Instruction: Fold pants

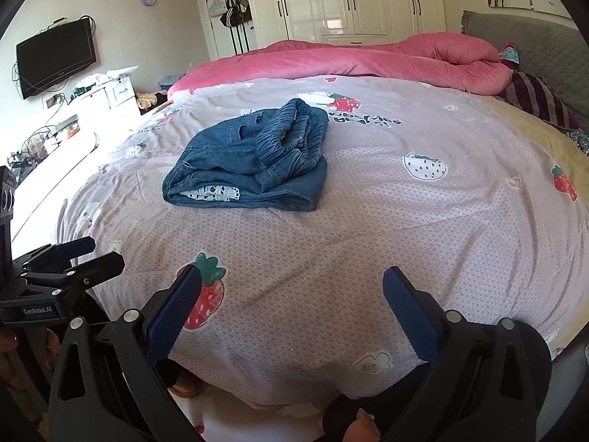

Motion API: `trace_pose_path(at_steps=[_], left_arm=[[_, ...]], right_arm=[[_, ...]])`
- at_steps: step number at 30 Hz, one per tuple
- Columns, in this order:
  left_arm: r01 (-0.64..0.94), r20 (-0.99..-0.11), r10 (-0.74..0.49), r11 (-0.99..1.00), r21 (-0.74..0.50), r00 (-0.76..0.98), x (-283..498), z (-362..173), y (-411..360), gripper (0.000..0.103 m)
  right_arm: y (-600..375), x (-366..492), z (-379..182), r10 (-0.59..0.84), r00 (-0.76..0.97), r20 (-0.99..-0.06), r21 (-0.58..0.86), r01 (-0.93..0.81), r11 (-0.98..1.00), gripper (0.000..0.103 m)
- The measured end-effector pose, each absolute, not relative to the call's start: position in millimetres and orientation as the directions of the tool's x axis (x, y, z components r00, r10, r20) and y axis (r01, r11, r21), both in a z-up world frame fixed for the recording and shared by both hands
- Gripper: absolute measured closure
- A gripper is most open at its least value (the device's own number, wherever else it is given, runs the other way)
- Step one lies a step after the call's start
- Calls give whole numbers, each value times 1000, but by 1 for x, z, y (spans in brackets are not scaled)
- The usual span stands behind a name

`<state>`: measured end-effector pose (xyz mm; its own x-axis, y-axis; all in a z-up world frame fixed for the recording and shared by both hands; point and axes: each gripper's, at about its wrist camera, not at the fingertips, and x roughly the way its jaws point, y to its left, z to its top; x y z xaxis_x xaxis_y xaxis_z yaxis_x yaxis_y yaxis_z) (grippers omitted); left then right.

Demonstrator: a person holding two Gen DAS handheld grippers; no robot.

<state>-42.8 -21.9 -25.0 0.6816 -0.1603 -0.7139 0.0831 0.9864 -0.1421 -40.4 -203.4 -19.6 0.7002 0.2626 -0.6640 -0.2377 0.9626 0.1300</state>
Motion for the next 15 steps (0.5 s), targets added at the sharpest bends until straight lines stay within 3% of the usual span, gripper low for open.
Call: trace_pose_path(at_steps=[15], left_arm=[[76,-721,-146,989,-129,678,-42,-25,-23,10]], right_arm=[[-202,-39,-21,258,697,-669,122,-240,963,5]])
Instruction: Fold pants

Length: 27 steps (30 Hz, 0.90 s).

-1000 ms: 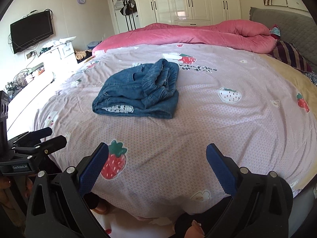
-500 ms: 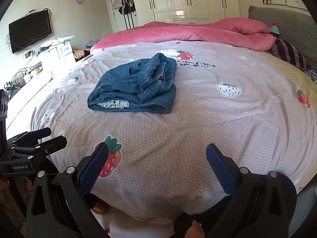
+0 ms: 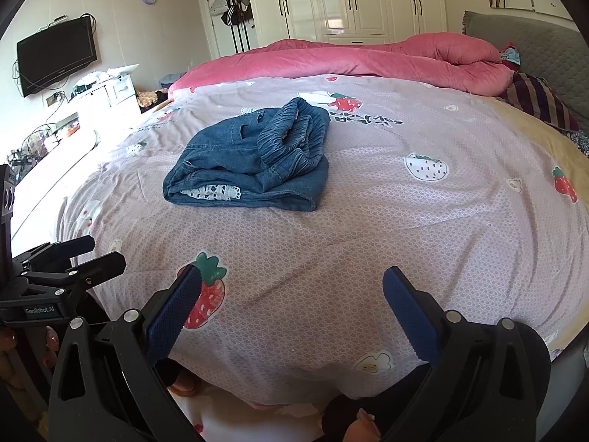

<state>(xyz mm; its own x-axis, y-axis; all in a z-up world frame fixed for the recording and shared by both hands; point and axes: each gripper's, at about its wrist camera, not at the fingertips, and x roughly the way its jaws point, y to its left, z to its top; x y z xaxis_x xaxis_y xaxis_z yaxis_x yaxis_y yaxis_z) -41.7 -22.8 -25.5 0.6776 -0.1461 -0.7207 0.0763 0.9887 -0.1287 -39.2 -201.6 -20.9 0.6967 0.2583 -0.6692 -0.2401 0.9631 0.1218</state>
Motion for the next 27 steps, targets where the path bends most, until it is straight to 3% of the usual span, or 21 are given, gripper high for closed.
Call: trace_pose_path(at_steps=[27], left_arm=[[62,-730,-126,991,-114,672,-40,-25,-22,10]], right_arm=[[-203,-36,-22,237,698,-676,104,-228,968,5]])
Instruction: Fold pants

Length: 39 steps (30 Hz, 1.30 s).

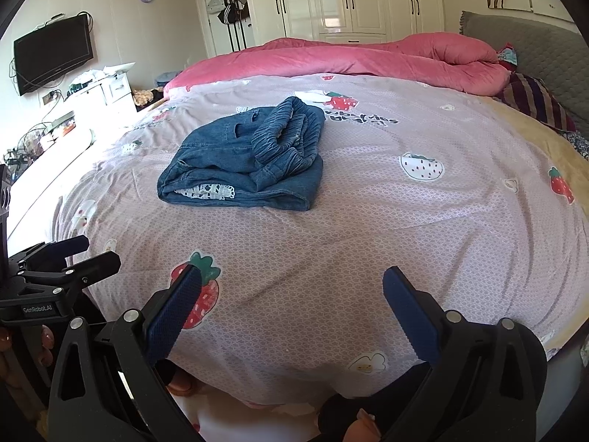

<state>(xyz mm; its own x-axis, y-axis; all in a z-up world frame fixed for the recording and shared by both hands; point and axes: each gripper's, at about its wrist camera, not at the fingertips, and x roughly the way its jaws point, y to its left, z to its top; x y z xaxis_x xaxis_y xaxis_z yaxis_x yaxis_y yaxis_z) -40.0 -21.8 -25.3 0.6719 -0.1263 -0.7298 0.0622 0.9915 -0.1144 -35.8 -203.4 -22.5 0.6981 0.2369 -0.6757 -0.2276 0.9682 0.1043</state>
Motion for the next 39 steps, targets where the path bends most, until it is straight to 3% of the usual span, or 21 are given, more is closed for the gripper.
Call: trace_pose_path(at_steps=[39], left_arm=[[48,-746,-70,998,-51,662,-39,-25,-29,10]], right_arm=[[-205,-37,-22,211,704,-678,82,-212,974,5]])
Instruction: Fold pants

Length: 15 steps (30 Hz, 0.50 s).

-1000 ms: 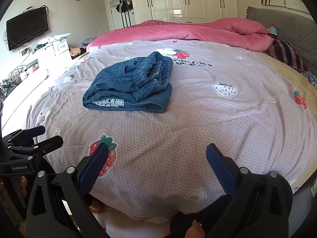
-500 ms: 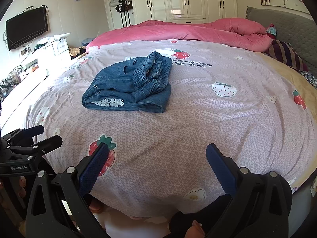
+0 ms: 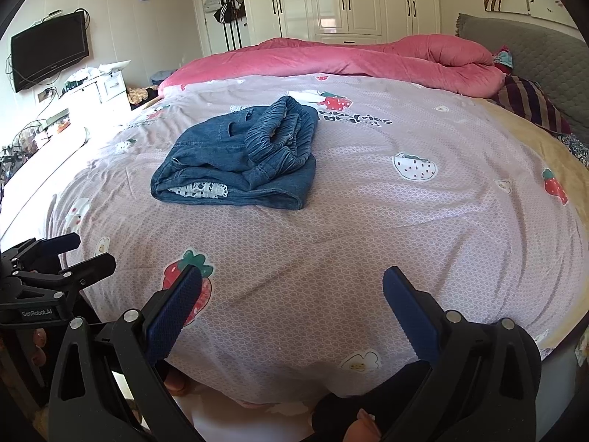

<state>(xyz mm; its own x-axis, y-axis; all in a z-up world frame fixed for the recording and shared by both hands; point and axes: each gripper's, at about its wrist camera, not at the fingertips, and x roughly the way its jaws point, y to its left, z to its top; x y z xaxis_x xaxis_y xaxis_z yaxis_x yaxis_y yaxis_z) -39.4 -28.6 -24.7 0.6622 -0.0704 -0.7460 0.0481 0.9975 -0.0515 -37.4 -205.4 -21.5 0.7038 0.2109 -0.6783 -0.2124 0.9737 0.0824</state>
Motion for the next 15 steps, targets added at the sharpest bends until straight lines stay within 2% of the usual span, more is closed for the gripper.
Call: trace_pose_path(at_steps=[15], left_arm=[[23,-761,-49,999,-44,647,-35,-27,-24,10]], right_arm=[[-209,-29,-27,192,701,-687,69,-200,977,5]])
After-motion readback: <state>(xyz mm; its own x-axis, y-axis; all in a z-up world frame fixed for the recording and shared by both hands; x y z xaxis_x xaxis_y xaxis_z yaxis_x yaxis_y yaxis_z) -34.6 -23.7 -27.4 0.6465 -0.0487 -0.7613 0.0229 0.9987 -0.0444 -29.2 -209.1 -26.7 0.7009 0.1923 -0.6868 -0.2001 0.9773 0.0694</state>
